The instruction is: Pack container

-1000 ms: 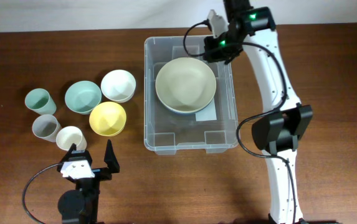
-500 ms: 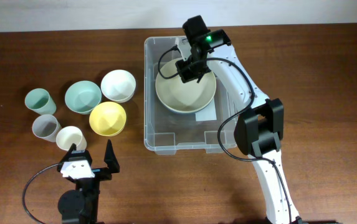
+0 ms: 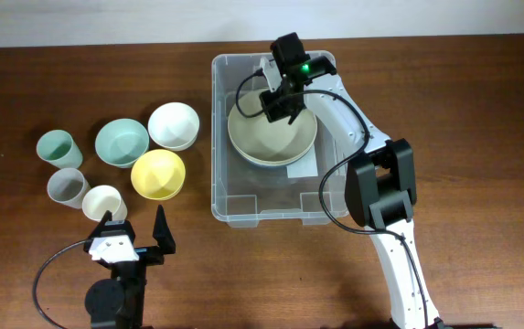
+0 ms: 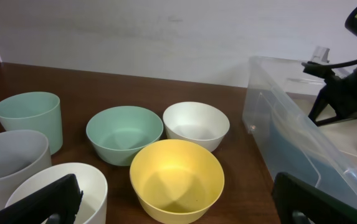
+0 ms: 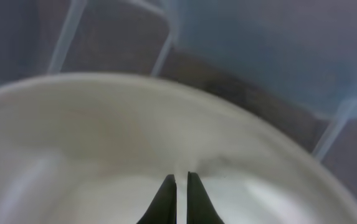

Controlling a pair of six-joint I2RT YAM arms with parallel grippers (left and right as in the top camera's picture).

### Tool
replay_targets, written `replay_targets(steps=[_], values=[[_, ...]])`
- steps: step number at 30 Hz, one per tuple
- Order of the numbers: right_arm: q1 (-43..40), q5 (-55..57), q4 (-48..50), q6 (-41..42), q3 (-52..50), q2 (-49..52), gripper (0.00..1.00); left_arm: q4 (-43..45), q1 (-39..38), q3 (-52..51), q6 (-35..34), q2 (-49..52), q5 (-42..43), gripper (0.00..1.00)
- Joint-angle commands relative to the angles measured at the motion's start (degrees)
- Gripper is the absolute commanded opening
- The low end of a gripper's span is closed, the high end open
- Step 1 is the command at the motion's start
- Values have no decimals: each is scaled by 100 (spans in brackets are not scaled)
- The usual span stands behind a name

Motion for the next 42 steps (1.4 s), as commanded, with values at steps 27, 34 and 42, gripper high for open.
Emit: replay_targets(steps=[27,34,42], values=[[17,133,-3672,212,2524,-472,4,2,-24,-37,90,-42,42,100],[190,-452,-4360,278,2308,-487,4,2,-24,-37,90,-42,44,100],[540,-640,-4360,664,2162,-564,4,2,-24,-37,90,-42,44,100]])
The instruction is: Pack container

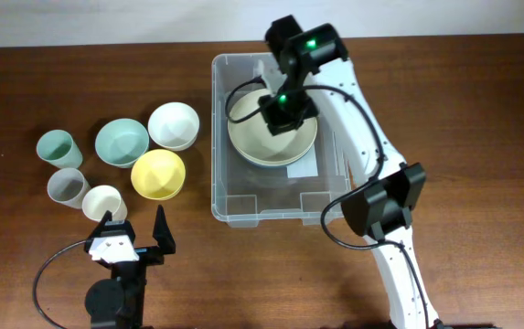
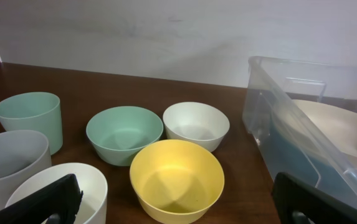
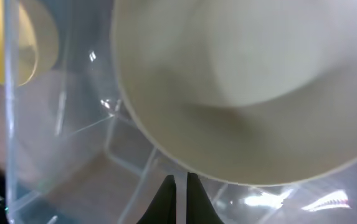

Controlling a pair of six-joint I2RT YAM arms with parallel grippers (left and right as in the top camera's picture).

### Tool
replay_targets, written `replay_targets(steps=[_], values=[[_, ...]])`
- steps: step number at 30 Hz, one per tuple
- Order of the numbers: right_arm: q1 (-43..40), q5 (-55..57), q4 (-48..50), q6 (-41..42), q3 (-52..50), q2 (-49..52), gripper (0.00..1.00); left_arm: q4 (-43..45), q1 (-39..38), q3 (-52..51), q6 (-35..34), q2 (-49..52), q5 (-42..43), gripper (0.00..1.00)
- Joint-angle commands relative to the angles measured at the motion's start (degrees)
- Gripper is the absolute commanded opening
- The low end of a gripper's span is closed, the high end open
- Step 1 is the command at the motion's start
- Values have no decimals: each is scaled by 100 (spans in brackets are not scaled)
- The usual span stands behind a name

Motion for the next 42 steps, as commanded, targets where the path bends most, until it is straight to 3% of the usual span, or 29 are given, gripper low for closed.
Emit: replay_targets(steps=[1,13,15,19,23,30,32,35,42], values=[[70,-164,-37,181,-57,-275,3,0,-24,-37,92,-42,44,100],[-308,-48,-37,181,-68,-2229,3,0,-24,-37,92,-42,44,100],[-852,350,-35,468,-68,-3224,4,0,-24,-37,92,-42,42,100],[-1504,1067,-35,457,-92,-3969,4,0,-24,-37,92,-42,42,100],[-1755,1152,-35,153,-739,-4030,4,0,-24,-37,92,-42,42,100],[-1746,1150,35,-260,-3425,-3930,4,0,-24,-37,92,-42,42,100],[-1718,656,304,-485,-4026,-3888,4,0,-24,-37,92,-42,42,100],[-1561,52,693,-691,-4439,-3886,4,0,-24,-37,92,-42,44,100],[-654,55,984,-951,-4778,-3781,4,0,-24,-37,92,-42,44,100]])
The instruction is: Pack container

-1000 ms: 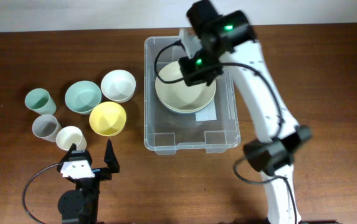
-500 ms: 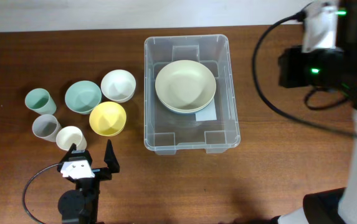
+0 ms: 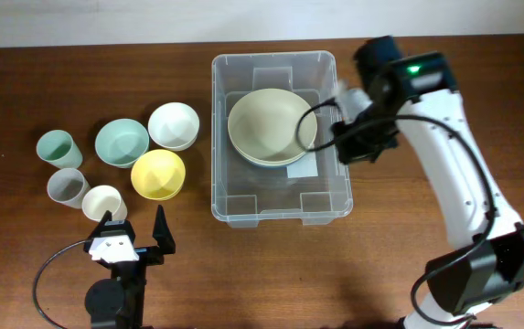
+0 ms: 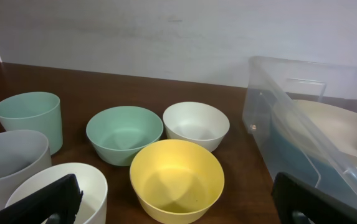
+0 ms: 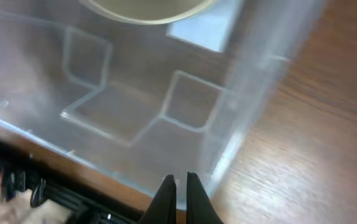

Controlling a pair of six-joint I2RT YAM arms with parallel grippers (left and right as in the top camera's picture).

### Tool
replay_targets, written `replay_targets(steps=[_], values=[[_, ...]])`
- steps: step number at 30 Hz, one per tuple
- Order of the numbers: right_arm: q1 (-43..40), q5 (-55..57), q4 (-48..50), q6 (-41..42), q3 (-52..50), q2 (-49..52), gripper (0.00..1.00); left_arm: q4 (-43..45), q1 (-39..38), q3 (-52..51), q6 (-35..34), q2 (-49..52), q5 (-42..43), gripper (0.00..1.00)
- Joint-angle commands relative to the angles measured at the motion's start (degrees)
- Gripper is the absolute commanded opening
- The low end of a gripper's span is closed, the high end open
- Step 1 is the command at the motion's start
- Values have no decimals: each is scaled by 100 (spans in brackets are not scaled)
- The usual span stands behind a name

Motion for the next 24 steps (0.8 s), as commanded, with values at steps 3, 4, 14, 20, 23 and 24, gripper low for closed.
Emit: replay_targets(steps=[3,4,14,20,23,24], values=[[695,142,195,-269,-87,188,4,2,-24,-37,92,-42,42,100],[765,258,323,-269,-87,321,4,2,-24,-37,92,-42,42,100],[769,170,758,-267,-87,1357,4,2,-24,-37,92,-42,42,100],[769,144,769,-273,-87,1460,4,2,-24,-37,92,-42,42,100],[761,144,785,-273,-87,1469,4,2,-24,-37,92,-42,44,100],[763,144,837,-273,-90,1469,4,2,-24,-37,92,-42,42,100]])
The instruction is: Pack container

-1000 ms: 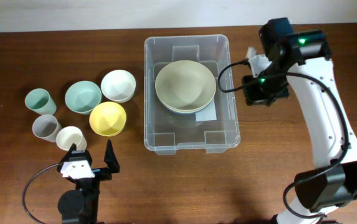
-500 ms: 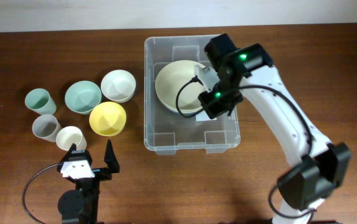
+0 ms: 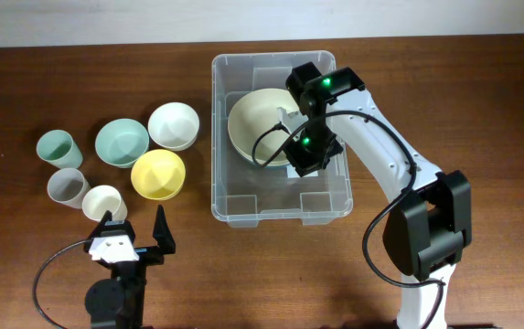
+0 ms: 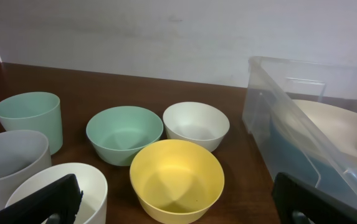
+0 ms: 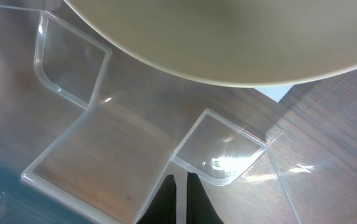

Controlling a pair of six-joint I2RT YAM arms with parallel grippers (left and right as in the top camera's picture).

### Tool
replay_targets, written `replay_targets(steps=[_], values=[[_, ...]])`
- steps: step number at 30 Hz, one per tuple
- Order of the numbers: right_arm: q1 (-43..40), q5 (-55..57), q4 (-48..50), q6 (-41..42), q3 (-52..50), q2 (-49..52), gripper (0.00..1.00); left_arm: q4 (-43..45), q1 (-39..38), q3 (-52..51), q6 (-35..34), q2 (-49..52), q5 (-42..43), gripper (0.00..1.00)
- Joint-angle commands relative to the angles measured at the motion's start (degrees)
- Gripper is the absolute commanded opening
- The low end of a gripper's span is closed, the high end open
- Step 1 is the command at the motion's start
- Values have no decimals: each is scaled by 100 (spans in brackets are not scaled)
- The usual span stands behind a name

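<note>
A clear plastic container (image 3: 243,208) stands mid-table with a large cream bowl (image 3: 266,123) in its back half. My right gripper (image 3: 304,153) hangs inside the container over its floor, just front-right of that bowl, shut on nothing. The right wrist view has the bowl's rim (image 5: 228,50) above and the shut gripper (image 5: 180,194) over the clear floor. My left gripper (image 3: 134,237) rests open at the table's front left, with its fingers (image 4: 41,199) wide apart behind a yellow bowl (image 4: 176,179).
Left of the container sit a white bowl (image 3: 173,125), a teal bowl (image 3: 122,143) and the yellow bowl (image 3: 158,175). Further left are a teal cup (image 3: 57,148), a grey cup (image 3: 67,187) and a white cup (image 3: 103,203). The container's near wall (image 4: 271,124) rises at the right.
My right gripper was outside the container by its right wall and is now back inside, beside the cream bowl's front-right edge. Its fingers stay shut. The left arm has not moved.
My right gripper was low at the cream bowl inside the container. Then it stood higher over the bowl. Then it was out beyond the container's right wall, and now it is inside again. The bowl, the small bowls and the cups kept their places.
</note>
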Motion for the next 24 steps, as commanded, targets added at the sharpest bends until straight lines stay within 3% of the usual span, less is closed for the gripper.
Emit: replay_targets(steps=[1,24], values=[[-2,28,116,-66,-26,22,4,2,-24,-37,92,-42,44,100],[-9,190,1602,9,-835,22,4,2,-24,-37,92,-42,44,100]])
